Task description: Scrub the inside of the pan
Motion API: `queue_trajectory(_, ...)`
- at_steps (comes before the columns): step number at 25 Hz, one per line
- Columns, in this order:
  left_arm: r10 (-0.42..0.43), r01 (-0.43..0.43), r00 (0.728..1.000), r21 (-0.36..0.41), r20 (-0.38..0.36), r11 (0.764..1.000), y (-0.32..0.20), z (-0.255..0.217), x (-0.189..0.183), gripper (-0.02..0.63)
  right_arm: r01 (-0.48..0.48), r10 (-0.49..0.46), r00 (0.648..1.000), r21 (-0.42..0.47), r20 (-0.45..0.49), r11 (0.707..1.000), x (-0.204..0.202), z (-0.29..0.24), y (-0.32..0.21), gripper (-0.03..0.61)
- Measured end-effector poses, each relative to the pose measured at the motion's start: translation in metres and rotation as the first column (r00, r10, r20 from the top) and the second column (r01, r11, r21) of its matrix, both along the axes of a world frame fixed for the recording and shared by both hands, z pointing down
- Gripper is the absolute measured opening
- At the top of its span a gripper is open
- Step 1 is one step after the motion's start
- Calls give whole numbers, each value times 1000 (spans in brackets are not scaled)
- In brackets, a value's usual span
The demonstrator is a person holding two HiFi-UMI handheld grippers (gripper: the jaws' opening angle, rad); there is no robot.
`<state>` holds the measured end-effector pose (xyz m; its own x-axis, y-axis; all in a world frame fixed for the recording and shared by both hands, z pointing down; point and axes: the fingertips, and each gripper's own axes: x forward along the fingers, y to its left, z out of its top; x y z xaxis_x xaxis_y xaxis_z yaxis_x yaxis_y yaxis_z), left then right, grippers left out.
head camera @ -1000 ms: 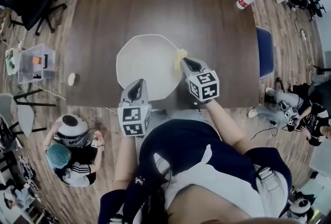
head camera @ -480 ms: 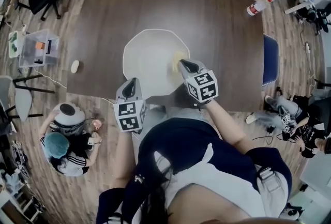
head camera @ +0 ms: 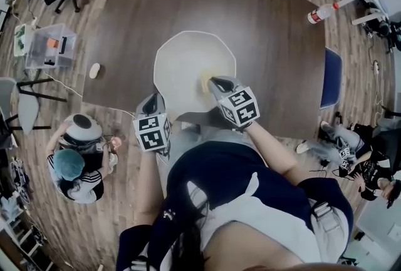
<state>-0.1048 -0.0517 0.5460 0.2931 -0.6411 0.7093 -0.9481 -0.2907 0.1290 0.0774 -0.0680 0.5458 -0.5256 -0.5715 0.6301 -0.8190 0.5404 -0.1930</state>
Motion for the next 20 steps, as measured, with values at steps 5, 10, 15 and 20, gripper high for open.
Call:
queue_trajectory(5, 8, -9, 1000, -25, -23, 1000, 14, 5, -11, 5, 54, -54, 999, -17, 5, 998, -15, 5, 4, 18)
queue_trajectory(10, 27, -33, 995, -74, -92, 997, 26, 14, -14, 6, 110, -109, 994, -43, 10, 993, -35, 12, 5, 18)
queue_trajectory(15, 134, -151, 982, -129, -131, 980, 45, 24, 3, 6, 148, -147, 989, -56, 15, 987, -49, 17, 9, 18)
queue_trajectory(20, 246, -269, 957, -155, -152, 951, 58, 30, 17, 8, 178, -177, 984, -68, 18, 982, -62, 23, 12, 18)
